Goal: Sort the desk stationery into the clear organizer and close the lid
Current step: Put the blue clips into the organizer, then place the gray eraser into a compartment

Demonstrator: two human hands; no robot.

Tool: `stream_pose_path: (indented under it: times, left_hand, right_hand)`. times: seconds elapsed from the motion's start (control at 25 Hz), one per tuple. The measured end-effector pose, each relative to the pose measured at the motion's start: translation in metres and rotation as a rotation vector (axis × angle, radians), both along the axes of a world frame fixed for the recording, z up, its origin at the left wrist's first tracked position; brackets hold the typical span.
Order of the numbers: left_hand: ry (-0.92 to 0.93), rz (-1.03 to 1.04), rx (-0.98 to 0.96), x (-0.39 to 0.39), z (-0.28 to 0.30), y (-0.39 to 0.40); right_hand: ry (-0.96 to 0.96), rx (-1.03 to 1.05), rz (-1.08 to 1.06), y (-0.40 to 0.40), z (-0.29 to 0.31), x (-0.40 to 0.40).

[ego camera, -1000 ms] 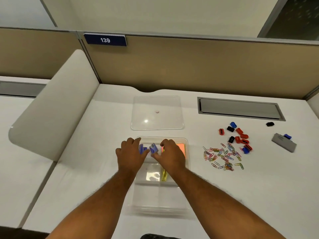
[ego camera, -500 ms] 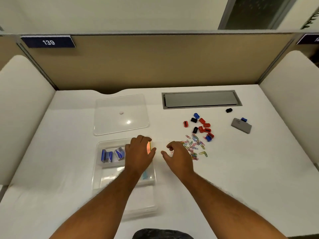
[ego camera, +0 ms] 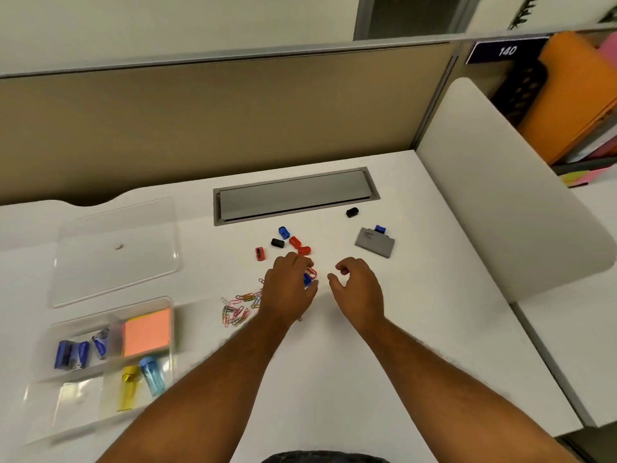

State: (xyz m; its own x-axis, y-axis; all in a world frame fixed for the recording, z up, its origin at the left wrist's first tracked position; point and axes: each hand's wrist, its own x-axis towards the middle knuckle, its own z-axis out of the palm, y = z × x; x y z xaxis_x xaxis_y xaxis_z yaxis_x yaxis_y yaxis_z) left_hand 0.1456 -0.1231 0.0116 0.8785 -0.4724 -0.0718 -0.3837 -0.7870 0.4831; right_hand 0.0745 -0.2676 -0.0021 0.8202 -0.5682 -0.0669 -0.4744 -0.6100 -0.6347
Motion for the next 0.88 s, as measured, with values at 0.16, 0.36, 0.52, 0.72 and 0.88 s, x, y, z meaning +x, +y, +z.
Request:
stream_pose_path:
  times: [0.16, 0.36, 0.52, 0.72, 0.88]
  left_hand:
    - [0.079, -0.061, -0.050, 0.010, -0.012, -0.063]
    - [0.212, -0.079, -0.020, 0.025, -0.023, -0.106]
    - [0.316, -0.028, -0.038, 0.027, -0.033, -0.113]
    - [0.505, 0.244, -0.288, 0.024, -0.040, -0.110]
    - [0.665, 0.511, -0.573, 0.017, -0.034, -0.085]
  right_hand:
    - [0.021, -0.048, -0.061, -0.071, -0.016, 0.011]
    - [0.297, -0.163, -0.004, -0.141, -0.031, 0.039]
    - [0.274, -0.175, 0.077, -0.163, -0.049, 0.038]
    - [0.054, 0.103, 0.038, -0.137, -0.049, 0.027]
    - [-0.072, 0.268, 0.090, -0.080, -0.041, 0.009]
